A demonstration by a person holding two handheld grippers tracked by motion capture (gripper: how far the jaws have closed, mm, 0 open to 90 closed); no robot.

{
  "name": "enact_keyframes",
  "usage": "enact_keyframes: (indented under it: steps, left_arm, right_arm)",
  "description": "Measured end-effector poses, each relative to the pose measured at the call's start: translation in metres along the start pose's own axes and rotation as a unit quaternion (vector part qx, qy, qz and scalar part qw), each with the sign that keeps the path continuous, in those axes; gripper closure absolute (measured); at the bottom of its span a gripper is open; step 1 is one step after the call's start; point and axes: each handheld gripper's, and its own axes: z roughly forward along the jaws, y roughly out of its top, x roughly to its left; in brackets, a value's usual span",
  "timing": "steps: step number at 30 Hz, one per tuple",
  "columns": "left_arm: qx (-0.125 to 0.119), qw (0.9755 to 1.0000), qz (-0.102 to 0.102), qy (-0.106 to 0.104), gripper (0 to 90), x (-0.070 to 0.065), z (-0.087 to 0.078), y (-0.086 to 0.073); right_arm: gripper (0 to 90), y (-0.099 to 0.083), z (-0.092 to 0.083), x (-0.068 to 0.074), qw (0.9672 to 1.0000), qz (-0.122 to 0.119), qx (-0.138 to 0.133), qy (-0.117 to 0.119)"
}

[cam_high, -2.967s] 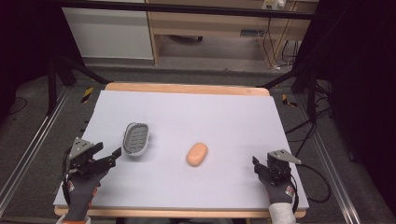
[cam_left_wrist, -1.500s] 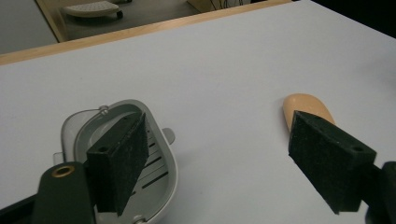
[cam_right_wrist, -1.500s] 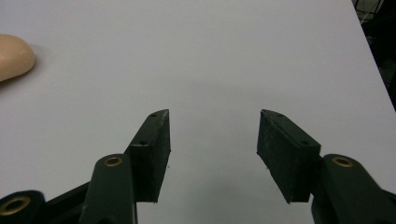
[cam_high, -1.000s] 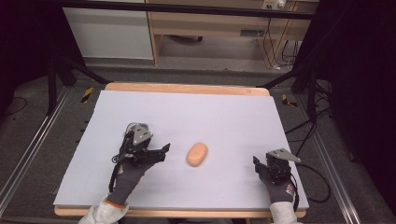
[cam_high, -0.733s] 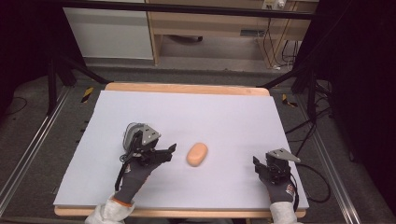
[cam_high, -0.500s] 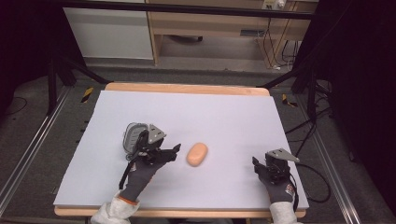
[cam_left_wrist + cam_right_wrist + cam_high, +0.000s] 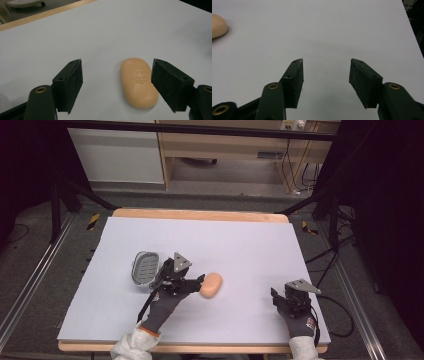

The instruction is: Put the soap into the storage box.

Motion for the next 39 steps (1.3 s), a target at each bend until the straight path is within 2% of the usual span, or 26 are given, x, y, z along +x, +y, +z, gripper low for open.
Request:
enact_keyframes:
  steps: [28,39]
  left_arm:
    - [0.042,0.9986,0.026,-0.018,22.1,-0.028,0.043,-0.003]
    - [0.069,0.9968,0.035,-0.02,21.1,-0.031,0.057,-0.007]
  right_arm:
    - [46.7,-0.001,-0.001,0.0,1.0,0.005,0.001,0.003]
    - [47.3,-0.002,0.001,0.0,1.0,0.0,0.006,0.003]
